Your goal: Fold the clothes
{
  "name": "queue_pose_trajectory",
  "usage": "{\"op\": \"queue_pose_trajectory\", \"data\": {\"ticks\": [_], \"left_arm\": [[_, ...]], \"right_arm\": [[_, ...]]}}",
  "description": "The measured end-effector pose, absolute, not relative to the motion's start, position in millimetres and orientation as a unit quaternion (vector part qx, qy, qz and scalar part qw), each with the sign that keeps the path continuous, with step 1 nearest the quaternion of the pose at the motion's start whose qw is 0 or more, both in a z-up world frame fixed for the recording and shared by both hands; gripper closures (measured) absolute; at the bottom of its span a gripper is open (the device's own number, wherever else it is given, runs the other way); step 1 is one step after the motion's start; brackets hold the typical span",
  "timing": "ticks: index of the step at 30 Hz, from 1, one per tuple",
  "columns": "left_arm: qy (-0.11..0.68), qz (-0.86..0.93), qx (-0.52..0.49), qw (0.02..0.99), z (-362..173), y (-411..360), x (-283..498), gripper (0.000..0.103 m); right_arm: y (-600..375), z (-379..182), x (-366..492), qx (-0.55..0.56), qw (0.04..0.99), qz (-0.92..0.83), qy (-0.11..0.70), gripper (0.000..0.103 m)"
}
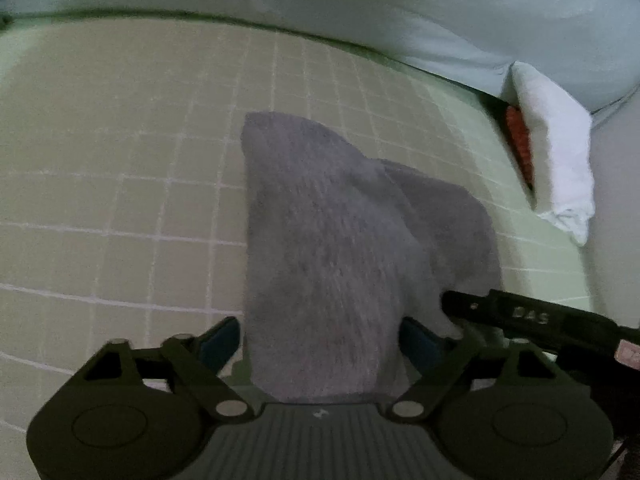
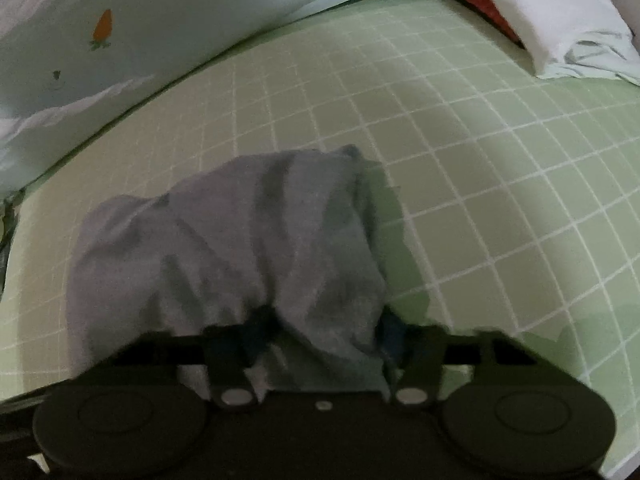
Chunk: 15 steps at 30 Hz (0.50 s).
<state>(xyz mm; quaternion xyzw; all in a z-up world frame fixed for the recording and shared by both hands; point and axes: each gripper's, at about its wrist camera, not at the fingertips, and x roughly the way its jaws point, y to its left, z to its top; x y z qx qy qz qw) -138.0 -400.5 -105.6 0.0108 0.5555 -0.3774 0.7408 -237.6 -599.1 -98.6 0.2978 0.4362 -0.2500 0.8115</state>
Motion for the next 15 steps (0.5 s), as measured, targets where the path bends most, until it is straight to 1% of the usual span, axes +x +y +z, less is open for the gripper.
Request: {"op": "queue_pose_trajectory", "data": {"ticks": [1,2,3,4,7,10,15], "left_arm": [[0.56,-0.386,0.007,0.733,-106.2,-401.8,-137.0,0.042],[0.558,-0.39,0.012,0.732,-104.8,-404.1,-137.8,0.046],[0.556,-0.395,0.017,0.731,-103.4,-406.5,-138.5,0.052],[0.554,-0.4,0.02,0.73,-101.3,-408.6,-139.8,0.057],[0.546,-0.417,0.016,0.726,-91.1,-416.3,-146.3,0.066],[0.535,-0.432,0.013,0.726,-80.7,-428.8,-155.9,0.069],[0.509,-0.449,0.016,0.734,-60.9,-467.2,-178.2,0.071]], "right_arm": [[-598.4,-96.9,-236.8,0.298,0.813,-0.248,0.435,0.071],[-597.7,-95.2,-236.1,0.298,0.814,-0.247,0.433,0.075],[-597.0,-93.5,-235.3,0.298,0.815,-0.245,0.431,0.083],[-596.3,-91.8,-234.6,0.298,0.817,-0.244,0.43,0.086],[-594.3,-86.5,-232.7,0.298,0.821,-0.239,0.424,0.089],[-598.1,-74.1,-243.6,0.307,0.833,-0.223,0.402,0.089],[-617.6,-55.7,-262.5,0.315,0.85,-0.202,0.371,0.09]]}}
